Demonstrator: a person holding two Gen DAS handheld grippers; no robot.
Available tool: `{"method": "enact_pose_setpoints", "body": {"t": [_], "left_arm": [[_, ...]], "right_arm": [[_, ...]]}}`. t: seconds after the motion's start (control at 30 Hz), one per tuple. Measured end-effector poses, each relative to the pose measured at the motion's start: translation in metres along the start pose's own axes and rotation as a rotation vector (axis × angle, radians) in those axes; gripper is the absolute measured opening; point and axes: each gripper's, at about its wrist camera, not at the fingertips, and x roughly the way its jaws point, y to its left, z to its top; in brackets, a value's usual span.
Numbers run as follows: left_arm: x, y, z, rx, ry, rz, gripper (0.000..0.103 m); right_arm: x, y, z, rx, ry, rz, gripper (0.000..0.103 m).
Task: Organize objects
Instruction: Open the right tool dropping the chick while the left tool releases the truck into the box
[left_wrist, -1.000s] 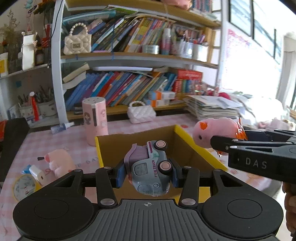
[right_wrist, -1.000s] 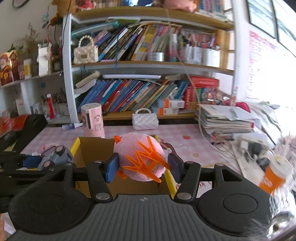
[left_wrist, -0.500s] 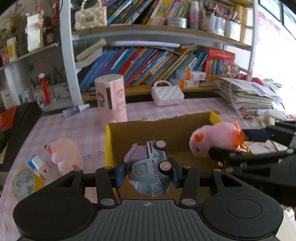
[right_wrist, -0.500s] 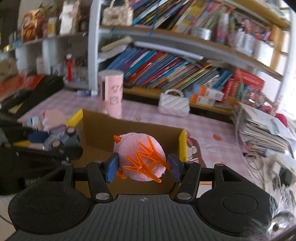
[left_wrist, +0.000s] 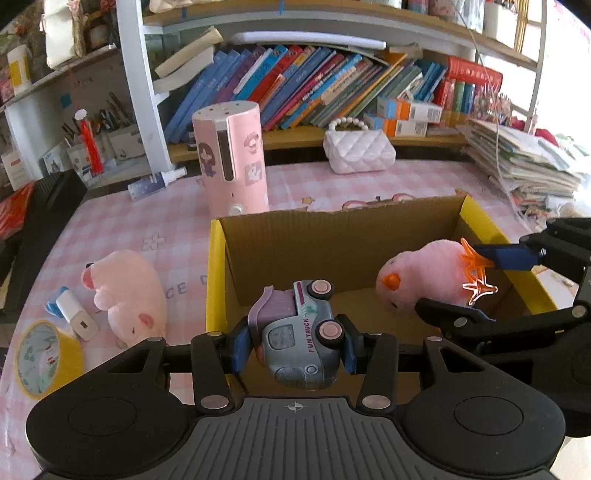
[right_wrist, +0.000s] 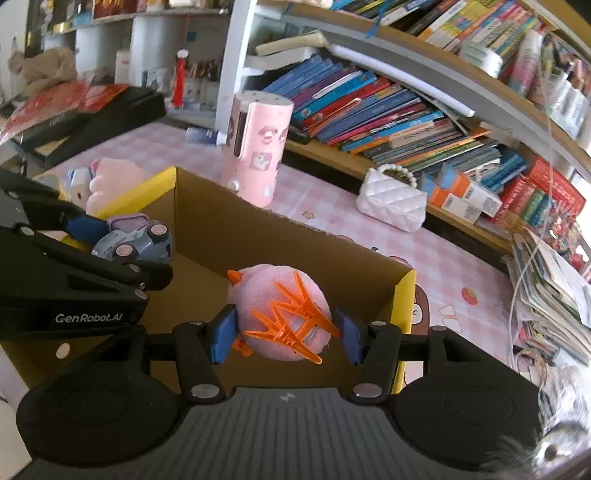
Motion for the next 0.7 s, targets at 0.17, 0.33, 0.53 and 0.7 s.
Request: {"method": "enact_pose_setpoints", "body": {"t": [0.17,0.33,0.53,0.7], "left_arm": [[0.003,-0.005,0.0,0.023,0.005,0.013,0.045],[0.006,-0.007,0.0,0.033,0.007,0.019,0.045],[0.007,-0.009,-0.001,0.032,0.008,0.012,0.045],[0.001,-0.009,-0.001,0.027,-0.019,0.004,0.054]], "right_arm": [[0.009,-0.002,-0.001,-0.017,0.031,0.012,0.055],[0.017,0.0,-0.006,-0.033,0.068,0.026,0.055],[0.019,-0.001,-0.01,-0.028,0.08,0.04,0.055],[0.02,-0.002,-0.01,-0.015,0.078,0.038,0.054]]}}
